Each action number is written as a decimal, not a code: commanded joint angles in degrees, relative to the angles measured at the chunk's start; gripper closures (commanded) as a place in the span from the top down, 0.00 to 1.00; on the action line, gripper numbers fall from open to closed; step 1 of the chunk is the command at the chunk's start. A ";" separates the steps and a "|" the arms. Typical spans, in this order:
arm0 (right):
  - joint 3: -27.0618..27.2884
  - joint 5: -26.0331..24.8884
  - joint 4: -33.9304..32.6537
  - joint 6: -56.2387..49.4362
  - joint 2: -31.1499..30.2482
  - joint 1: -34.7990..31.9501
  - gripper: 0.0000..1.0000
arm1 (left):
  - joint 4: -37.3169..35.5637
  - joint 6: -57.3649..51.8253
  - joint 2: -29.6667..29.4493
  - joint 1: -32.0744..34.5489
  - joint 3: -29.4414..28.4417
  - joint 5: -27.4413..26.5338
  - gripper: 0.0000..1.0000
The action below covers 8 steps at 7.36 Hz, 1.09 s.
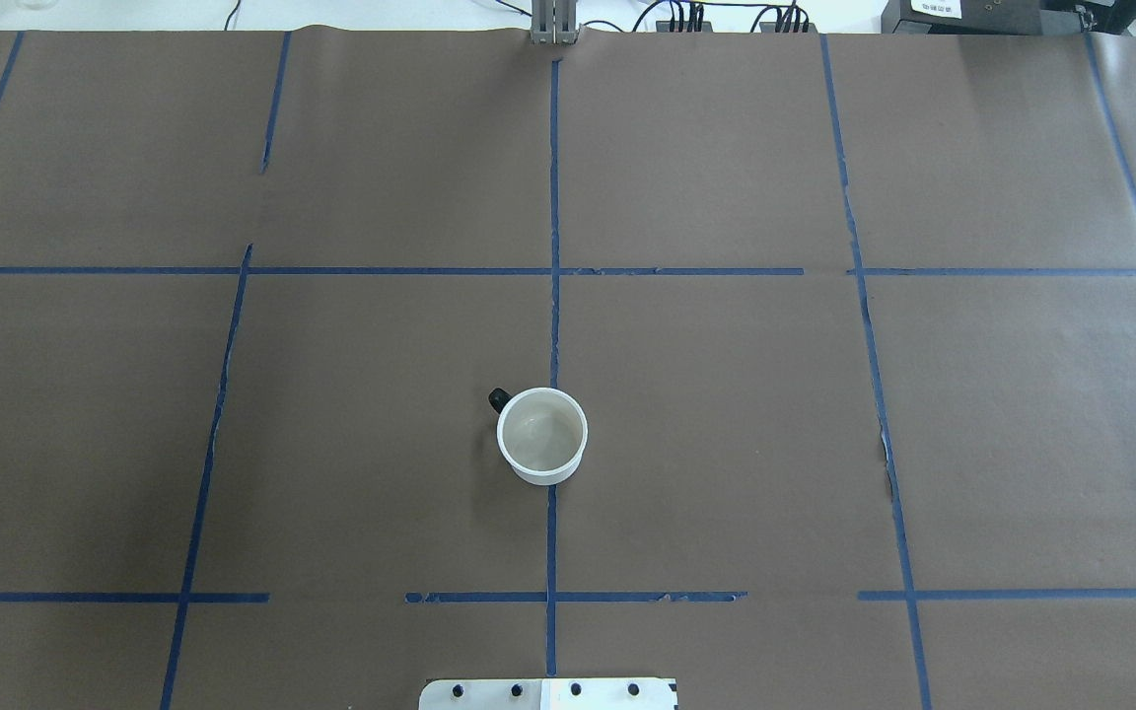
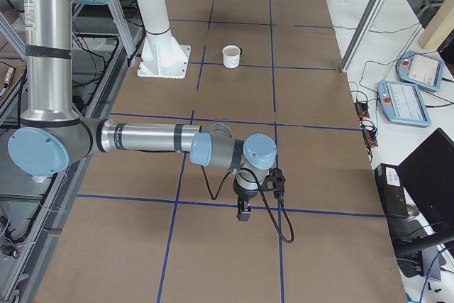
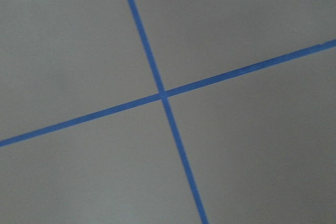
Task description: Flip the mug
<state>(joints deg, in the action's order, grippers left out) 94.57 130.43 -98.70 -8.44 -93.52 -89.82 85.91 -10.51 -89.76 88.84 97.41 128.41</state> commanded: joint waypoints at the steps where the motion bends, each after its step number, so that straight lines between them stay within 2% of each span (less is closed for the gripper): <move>1: 0.00 0.00 0.00 0.00 0.00 0.00 1.00 | 0.14 -0.39 1.25 1.51 -0.21 0.44 1.00; 8: 0.00 0.00 0.00 0.00 0.00 0.00 1.00 | 0.31 -0.04 0.90 1.42 -0.56 0.35 1.00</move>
<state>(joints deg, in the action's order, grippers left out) 94.57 130.43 -98.70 -8.44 -93.52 -89.82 86.16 -10.52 -88.75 90.29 96.84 128.53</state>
